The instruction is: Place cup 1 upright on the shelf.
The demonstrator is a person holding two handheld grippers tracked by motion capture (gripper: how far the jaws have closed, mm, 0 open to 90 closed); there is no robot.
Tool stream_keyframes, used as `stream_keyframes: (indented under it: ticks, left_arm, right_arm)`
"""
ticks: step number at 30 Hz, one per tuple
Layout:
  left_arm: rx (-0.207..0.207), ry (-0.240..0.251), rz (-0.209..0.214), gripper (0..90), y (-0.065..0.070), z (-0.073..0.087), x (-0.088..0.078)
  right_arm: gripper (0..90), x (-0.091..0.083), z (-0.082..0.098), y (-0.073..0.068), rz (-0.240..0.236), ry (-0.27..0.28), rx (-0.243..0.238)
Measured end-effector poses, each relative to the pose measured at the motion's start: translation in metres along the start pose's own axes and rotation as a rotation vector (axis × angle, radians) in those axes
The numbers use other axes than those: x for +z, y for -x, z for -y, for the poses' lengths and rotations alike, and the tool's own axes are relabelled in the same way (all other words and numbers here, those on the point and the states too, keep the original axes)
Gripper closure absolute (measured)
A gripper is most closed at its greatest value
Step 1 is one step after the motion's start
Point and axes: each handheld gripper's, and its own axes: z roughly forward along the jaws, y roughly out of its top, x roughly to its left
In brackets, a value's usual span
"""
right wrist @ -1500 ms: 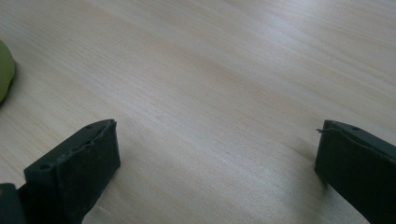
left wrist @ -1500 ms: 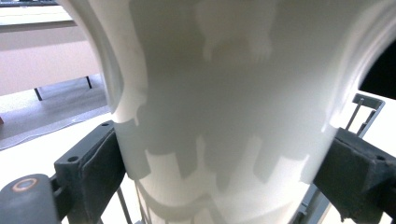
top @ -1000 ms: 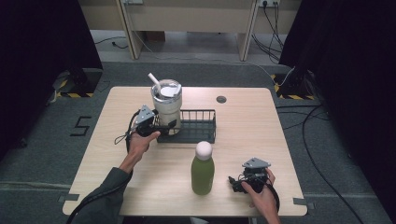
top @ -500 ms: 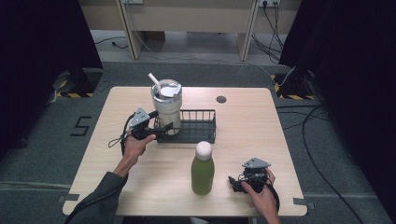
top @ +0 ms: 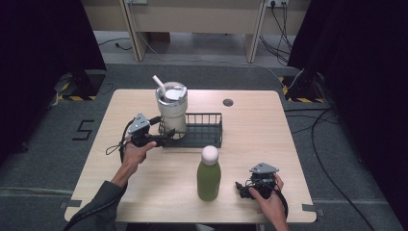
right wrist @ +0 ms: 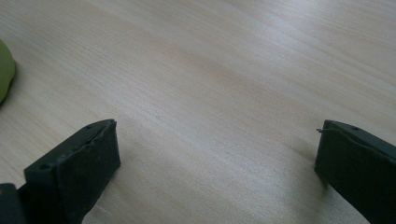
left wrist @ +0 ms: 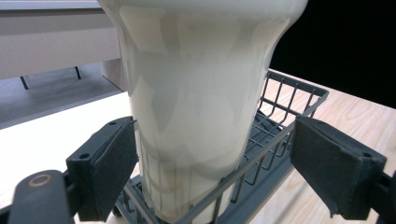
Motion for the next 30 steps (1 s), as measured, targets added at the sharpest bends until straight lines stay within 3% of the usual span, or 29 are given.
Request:
stream_keyframes:
  ticks: [7,30]
  left_arm:
    - [-0.016,-0.008,0.011,14.5,0.004,0.002,-0.010]
    - [-0.002,-0.011,0.044,14.5,0.015,0.013,-0.036]
  right_arm:
    - [0.2,0.000,0.000,0.000,0.000,0.000,0.000]
    - [0.2,0.000,0.000,0.000,-0.001,0.000,0.000]
